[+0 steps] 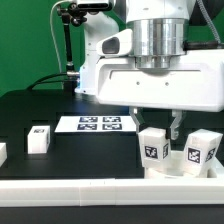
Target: Assemble stool
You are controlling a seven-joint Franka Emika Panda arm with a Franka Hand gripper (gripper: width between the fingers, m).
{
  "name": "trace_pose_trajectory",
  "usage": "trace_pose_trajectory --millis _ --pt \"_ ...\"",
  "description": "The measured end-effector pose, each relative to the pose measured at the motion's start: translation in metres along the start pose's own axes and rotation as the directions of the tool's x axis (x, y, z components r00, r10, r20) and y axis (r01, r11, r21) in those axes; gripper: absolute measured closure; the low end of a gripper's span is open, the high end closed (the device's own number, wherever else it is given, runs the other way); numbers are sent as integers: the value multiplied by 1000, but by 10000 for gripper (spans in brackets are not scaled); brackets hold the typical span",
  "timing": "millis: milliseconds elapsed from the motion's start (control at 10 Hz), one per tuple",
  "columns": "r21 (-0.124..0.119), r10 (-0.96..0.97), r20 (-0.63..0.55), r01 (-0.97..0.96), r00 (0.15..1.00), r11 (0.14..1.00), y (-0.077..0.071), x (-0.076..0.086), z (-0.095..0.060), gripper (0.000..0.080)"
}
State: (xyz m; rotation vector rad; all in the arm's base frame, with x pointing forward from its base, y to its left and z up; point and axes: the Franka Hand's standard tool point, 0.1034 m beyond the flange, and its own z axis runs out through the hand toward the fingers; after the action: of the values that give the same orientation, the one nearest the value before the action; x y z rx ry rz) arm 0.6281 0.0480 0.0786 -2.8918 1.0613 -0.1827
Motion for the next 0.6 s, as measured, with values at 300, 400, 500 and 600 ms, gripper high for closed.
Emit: trace_pose_trajectory --millis 300,400,500,600 --pt "9 262 8 -263 965 965 0 0 -1 461" --pt "13 334 15 -334 943 942 0 1 -1 461" --pt "13 385 17 -386 923 923 0 1 -1 461" --pt "16 490 26 -491 871 871 0 1 -1 461"
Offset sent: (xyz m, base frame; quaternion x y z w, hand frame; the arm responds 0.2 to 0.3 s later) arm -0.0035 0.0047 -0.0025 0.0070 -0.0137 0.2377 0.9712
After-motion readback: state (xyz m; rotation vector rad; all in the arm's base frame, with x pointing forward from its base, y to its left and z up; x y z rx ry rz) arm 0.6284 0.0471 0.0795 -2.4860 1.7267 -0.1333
